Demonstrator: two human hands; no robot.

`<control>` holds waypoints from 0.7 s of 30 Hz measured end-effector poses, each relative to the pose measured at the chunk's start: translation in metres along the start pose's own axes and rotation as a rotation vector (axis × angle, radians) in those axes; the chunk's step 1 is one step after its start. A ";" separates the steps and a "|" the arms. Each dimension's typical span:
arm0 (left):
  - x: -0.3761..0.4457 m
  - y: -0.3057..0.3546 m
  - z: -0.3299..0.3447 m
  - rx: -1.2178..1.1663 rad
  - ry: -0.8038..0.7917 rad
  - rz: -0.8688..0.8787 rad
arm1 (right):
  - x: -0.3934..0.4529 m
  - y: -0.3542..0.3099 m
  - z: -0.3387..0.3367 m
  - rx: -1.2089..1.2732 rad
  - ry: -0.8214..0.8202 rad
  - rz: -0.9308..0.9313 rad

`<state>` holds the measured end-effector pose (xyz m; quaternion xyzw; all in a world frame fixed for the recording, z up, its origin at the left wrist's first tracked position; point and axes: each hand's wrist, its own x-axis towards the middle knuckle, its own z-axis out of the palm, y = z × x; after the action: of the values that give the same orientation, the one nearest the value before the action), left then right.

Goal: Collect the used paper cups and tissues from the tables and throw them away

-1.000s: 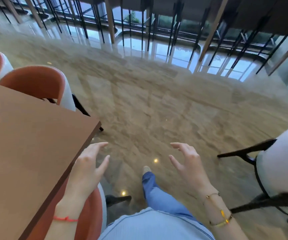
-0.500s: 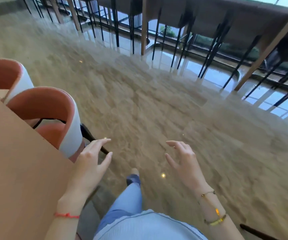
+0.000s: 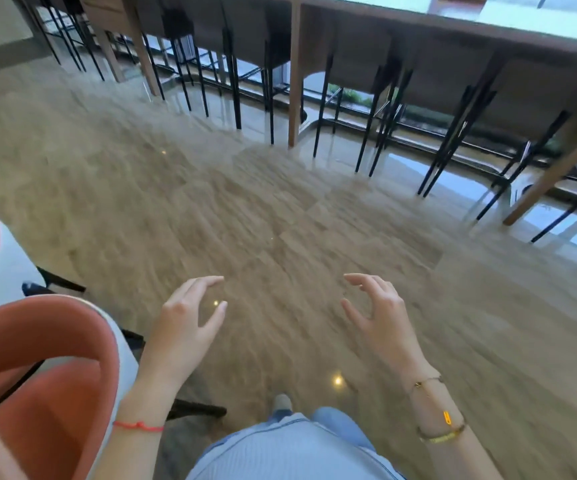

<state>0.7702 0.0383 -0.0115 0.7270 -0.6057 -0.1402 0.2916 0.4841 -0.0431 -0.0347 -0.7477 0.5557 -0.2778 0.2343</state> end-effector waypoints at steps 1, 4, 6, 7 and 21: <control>0.025 -0.002 0.000 0.004 -0.001 0.009 | 0.022 0.000 0.003 0.005 0.003 0.006; 0.093 -0.010 0.002 -0.008 -0.029 0.006 | 0.083 0.004 0.013 0.009 0.005 0.023; 0.136 -0.018 0.006 -0.015 -0.035 -0.007 | 0.121 0.010 0.023 0.007 -0.003 0.037; 0.157 -0.023 0.009 -0.014 -0.035 -0.009 | 0.141 0.013 0.028 0.009 -0.009 0.042; 0.506 -0.074 0.041 -0.017 0.077 -0.082 | 0.539 0.027 0.088 -0.004 -0.111 -0.065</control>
<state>0.9214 -0.4519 -0.0121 0.7535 -0.5624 -0.1294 0.3149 0.6471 -0.5646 -0.0338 -0.7803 0.5176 -0.2422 0.2542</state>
